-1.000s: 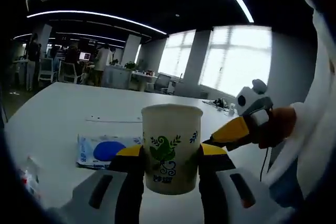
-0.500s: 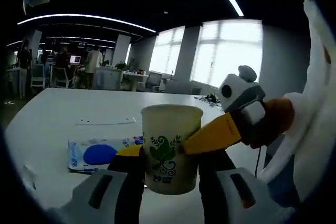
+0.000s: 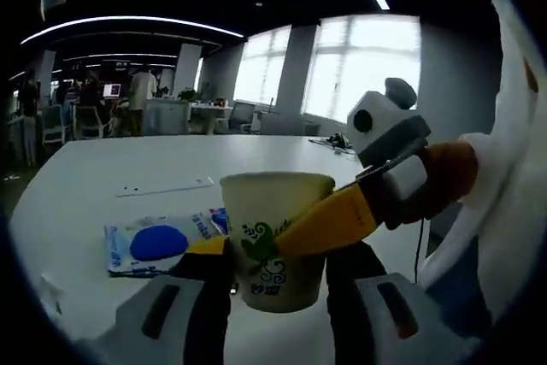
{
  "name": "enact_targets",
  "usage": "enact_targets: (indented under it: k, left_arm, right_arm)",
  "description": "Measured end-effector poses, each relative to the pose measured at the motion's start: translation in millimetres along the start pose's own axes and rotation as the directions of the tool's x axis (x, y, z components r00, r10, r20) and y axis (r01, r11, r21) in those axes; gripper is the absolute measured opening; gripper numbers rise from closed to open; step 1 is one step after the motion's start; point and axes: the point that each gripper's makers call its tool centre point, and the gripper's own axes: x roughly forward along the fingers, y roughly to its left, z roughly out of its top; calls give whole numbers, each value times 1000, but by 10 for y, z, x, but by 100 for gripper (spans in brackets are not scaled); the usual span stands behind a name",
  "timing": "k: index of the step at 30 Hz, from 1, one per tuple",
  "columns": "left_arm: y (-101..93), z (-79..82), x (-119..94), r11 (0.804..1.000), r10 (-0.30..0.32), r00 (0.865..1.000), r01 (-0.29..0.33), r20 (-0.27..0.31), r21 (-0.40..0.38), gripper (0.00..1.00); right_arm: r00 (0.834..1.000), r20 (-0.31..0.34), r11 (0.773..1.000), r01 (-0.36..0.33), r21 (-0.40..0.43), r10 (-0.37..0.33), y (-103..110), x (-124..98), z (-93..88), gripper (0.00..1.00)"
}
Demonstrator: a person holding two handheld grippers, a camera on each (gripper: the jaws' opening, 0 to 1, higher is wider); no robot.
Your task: Arrange the tabletop items into an orderly group along one side of the table until the central work area is clear of visible clutter.
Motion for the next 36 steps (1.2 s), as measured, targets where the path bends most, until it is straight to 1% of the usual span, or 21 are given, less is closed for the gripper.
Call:
enact_targets:
  k: [8, 9, 10, 12, 14, 18, 19, 20, 21, 22, 23, 24, 25, 26, 27, 29, 30, 31, 33, 35, 36]
  left_arm:
    - [107, -21, -142, 1000, 11, 1000, -11, -20, 23, 38]
    - [173, -22, -192, 999, 30, 999, -30, -20, 22, 37]
    - [280, -37, -250, 998, 71, 997, -70, -22, 6, 36]
    - [408, -36, -347, 994, 106, 994, -106, -26, -1, 34]
    - [471, 42, -416, 992, 123, 992, -123, -8, 0, 33]
    - [515, 254, -483, 992, 123, 992, -122, 24, -28, 32]
    - [475, 320, -473, 994, 109, 994, -109, 29, -7, 31]
    - [431, 349, -459, 995, 85, 996, -86, 19, 59, 31]
    - [358, 362, -437, 989, 56, 998, -53, -16, 140, 31]
    - [310, 373, -421, 982, 34, 999, -27, -38, 185, 31]
    - [227, 405, -397, 974, -7, 998, 20, -59, 227, 31]
    - [194, 418, -390, 971, -24, 998, 38, -66, 236, 31]
    - [56, 476, -370, 955, -98, 991, 119, -89, 272, 31]
    - [21, 488, -365, 948, -117, 989, 140, -96, 285, 31]
    - [-76, 471, -358, 909, -171, 973, 217, -156, 356, 30]
    - [-91, 404, -343, 857, -169, 956, 263, -241, 443, 29]
    - [-86, 351, -330, 818, -157, 941, 293, -298, 495, 28]
    - [-82, 328, -309, 793, -151, 935, 309, -321, 526, 26]
    - [-117, 296, -285, 756, -162, 920, 348, -357, 554, 23]
    - [-169, 278, -247, 744, -194, 907, 384, -373, 547, 21]
    - [-181, 269, -237, 732, -199, 901, 398, -386, 553, 20]
  right_arm:
    - [999, 27, 999, 38, -26, -38, -97, -44, 72, 38]
    - [998, 26, 998, 51, -36, -50, -130, -61, 72, 38]
    - [998, 28, 997, 62, -46, -60, -159, -77, 74, 37]
    - [997, 21, 995, 81, -62, -80, -212, -100, 59, 37]
    - [995, 6, 992, 98, -77, -98, -255, -116, 29, 37]
    - [992, -24, 982, 123, -143, -128, -304, -118, -44, 37]
    - [990, -29, 979, 128, -156, -134, -312, -112, -58, 37]
    - [990, -36, 979, 127, -162, -134, -308, -105, -68, 37]
    - [989, -47, 976, 127, -176, -137, -307, -100, -83, 37]
    - [989, -50, 974, 127, -186, -138, -304, -98, -84, 37]
    - [989, -56, 972, 124, -200, -138, -297, -94, -89, 37]
    - [989, -58, 971, 123, -203, -137, -296, -93, -91, 37]
    - [989, -65, 970, 120, -212, -136, -294, -91, -96, 37]
    - [988, -67, 969, 119, -215, -136, -295, -90, -98, 37]
    - [987, -79, 966, 117, -231, -139, -300, -86, -114, 37]
    - [986, -92, 960, 115, -255, -142, -310, -81, -137, 37]
    - [985, -102, 957, 111, -268, -142, -309, -77, -157, 37]
    - [984, -106, 956, 108, -271, -142, -308, -75, -168, 37]
    - [983, -116, 955, 103, -279, -140, -300, -71, -190, 37]
    - [982, -127, 949, 99, -300, -142, -295, -68, -207, 37]
    - [982, -129, 947, 95, -308, -141, -286, -68, -212, 37]
